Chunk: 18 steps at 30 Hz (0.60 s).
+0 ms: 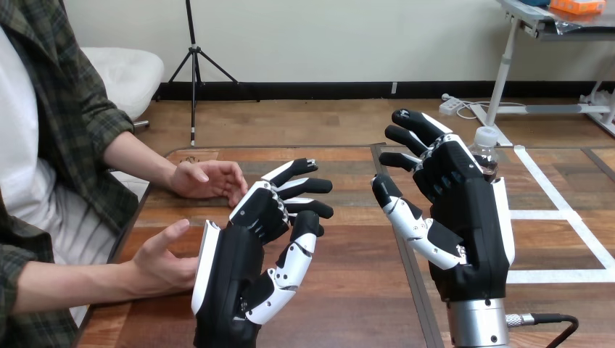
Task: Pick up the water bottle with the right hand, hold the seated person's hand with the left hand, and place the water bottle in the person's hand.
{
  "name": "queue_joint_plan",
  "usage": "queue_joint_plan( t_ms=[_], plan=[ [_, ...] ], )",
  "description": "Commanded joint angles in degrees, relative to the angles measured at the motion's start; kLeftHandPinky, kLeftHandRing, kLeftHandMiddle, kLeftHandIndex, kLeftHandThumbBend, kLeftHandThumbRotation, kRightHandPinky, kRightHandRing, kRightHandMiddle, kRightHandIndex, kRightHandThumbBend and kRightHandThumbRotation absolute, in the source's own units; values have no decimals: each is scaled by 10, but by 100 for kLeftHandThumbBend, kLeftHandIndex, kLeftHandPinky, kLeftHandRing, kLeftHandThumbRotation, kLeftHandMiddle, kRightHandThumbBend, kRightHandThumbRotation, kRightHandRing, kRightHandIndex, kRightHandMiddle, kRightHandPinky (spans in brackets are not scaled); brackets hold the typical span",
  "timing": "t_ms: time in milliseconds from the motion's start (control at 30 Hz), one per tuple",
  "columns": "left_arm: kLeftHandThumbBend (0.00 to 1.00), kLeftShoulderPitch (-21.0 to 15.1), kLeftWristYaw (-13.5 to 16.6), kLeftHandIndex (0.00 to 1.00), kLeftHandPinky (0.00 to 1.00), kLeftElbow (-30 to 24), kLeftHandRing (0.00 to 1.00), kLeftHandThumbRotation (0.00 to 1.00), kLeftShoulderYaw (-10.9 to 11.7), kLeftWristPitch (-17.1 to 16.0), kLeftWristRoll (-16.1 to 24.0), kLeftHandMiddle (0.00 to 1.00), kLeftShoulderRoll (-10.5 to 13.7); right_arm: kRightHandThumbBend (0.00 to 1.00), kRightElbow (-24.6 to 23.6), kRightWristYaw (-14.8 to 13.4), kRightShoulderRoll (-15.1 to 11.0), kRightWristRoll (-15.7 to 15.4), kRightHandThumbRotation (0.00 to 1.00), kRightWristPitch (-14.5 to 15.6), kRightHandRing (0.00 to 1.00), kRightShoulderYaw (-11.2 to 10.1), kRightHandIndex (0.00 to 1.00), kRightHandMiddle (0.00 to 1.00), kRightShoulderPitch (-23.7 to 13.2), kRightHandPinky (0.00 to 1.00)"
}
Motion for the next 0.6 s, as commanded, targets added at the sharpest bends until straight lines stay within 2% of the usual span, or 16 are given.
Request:
queue_joint_plan(
  t_ms=[0, 567],
  plan=[
    [23, -21, -1, 76, 47, -13, 58, 37, 2, -12, -9, 69, -12, 56, -22, 1, 8, 1, 6, 2, 81, 0, 76, 83, -18, 68],
    [22, -20, -4, 75, 46, -18, 58, 37, 3, -8, -11, 68, -9, 56, -21, -6, 6, -13, 5, -6, 80, -5, 76, 83, -27, 70]
  ],
)
